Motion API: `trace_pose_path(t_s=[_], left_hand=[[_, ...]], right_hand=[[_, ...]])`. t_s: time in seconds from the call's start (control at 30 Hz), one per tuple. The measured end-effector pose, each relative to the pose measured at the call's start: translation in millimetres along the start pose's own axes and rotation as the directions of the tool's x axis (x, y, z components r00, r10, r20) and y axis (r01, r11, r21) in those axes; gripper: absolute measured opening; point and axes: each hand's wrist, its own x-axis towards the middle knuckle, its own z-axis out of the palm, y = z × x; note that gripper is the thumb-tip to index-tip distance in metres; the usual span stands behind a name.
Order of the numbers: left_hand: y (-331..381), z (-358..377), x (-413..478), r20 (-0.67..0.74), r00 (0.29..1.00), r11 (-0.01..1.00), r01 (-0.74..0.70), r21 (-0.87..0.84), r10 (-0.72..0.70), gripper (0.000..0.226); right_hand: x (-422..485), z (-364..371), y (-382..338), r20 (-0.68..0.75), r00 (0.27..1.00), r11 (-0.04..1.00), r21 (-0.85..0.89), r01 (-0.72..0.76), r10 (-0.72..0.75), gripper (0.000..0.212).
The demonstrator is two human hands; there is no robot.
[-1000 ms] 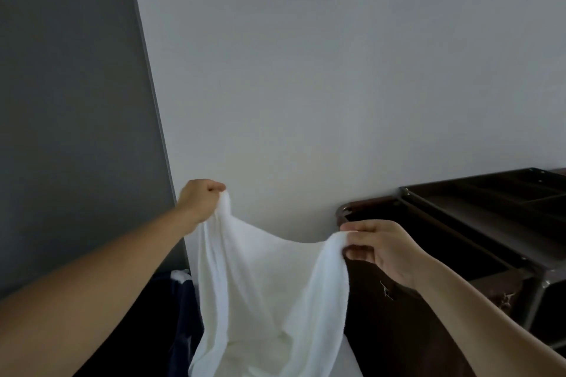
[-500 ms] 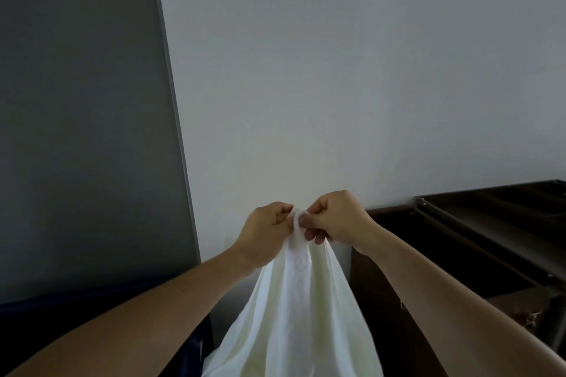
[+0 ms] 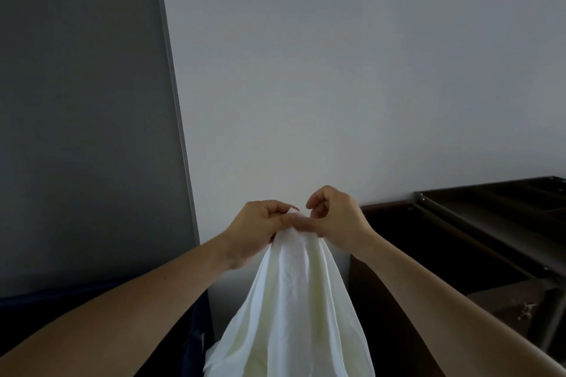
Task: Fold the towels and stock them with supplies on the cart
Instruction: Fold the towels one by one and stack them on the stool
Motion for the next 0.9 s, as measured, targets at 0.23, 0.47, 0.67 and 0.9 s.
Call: trace_pose_path(t_s=[0.23,0.47,0.67,0.9], left_hand=[[8.0,-14.8,38.2,-0.293,0.932,0.945,-0.122,0.303,0.214,0.018],[16.1,-32.2,66.1,-0.383,0.887,0.941,-0.142,0.308,0.259,0.022],[25.7,-52.7,72.5,-0.439,0.855,0.940,-0.142,0.309,0.274,0.022],[21.7,-70.2,73.8,-0.497,0.832,0.954,-0.120,0.274,0.248,0.021]], right_hand=[[-42.3,8.4,55.1,-0.051,0.987,0.955,-0.266,0.135,-0.153,0.033],[-79.9,39.4,98.4,0.245,0.969,0.876,-0.468,0.113,0.006,0.065],[-96.8,57.6,114.5,0.348,0.937,0.777,-0.600,0.191,0.038,0.079],[-100.8,64.3,102.0,0.306,0.890,0.637,-0.622,0.456,-0.339,0.072]])
